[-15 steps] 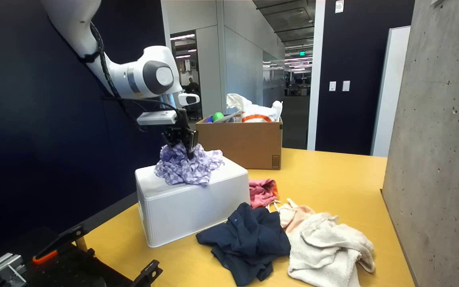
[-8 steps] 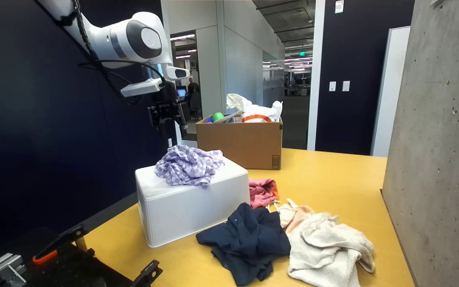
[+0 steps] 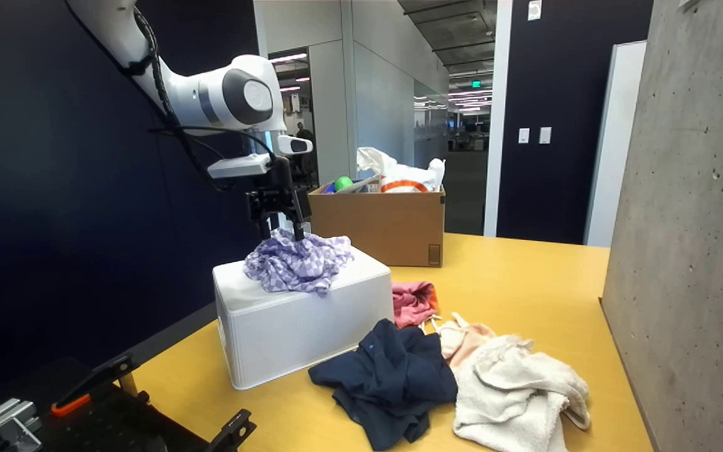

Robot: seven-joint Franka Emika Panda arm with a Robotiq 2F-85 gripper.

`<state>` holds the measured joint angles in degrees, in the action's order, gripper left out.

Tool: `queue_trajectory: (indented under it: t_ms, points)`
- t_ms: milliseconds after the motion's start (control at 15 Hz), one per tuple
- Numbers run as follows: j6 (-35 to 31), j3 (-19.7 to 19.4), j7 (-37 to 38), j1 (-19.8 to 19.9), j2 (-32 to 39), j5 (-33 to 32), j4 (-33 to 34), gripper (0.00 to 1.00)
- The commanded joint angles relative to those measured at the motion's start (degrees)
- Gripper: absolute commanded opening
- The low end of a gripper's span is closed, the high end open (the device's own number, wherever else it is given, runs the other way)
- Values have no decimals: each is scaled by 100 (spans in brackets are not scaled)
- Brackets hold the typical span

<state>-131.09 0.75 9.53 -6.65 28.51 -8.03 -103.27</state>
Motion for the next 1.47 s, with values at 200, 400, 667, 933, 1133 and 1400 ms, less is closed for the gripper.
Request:
queue_trajectory:
  t_ms: [200,400,667,933,1133,1400]
  points:
    - [-14,73,-228,-145,850,8,1076,100]
    - [-17,64,-226,-174,1192,55,1300,100]
    - [-72,18,-234,-150,1497,43,1336,100]
    - [-85,11,-252,-112,1677,81,1301,100]
    - [-144,43,-267,-114,1568,95,1155,68]
    - [-201,52,-276,-92,1466,110,1041,37]
